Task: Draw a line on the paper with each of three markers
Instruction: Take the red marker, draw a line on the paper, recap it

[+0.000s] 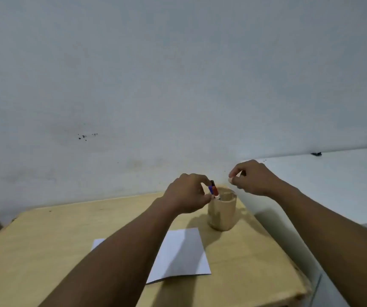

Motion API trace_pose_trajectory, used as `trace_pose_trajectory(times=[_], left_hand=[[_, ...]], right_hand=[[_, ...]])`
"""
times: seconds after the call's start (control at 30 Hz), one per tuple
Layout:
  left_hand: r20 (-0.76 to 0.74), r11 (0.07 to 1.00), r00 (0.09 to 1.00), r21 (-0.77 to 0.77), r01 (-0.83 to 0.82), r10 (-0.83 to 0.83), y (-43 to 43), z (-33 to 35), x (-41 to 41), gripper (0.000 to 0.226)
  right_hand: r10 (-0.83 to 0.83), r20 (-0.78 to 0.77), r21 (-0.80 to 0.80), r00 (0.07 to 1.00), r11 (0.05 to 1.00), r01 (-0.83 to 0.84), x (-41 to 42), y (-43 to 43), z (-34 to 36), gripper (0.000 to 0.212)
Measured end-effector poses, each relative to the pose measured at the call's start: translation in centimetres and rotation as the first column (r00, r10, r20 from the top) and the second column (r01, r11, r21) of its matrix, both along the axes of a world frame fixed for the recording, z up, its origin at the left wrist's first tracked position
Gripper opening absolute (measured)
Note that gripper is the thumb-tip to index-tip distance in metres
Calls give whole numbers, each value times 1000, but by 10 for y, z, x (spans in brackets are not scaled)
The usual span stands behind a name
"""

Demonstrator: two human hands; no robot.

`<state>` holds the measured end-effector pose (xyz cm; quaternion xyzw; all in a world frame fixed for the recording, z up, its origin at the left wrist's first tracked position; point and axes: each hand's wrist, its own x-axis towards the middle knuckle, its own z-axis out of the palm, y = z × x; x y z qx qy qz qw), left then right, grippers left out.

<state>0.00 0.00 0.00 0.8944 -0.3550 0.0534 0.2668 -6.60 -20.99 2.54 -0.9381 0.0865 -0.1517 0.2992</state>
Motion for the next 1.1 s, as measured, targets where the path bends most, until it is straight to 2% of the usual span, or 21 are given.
trace_pose_trajectory(times=[0.17,0.43,0.6,0.73,0.93,1.1], left_hand=[[105,998,994,55,-2,-3,-22,-9,-2,28],[77,998,995,-6,-66,66,-34,-14,17,10],[42,995,996,-67,-72,75,-35,-19,20,16],[72,997,995,-54,-58,62,-35,-18,24,23],[56,995,997,-86,-47,52,-33,-19,25,14],[17,984,998,-167,-57,61,-27,-14,27,8]], right_hand=[[-9,-45,37,999,999,11,-5,-2,-24,9],[-15,-67,135,998,991,24,6,-7,-43,11],[2,-82,198,997,980,14,6,0,-53,16],[13,-103,213,995,977,9,8,2,-55,11],[-12,-104,132,995,991,26,16,4,-59,44],[-8,-122,116,992,993,22,21,6,-58,55]])
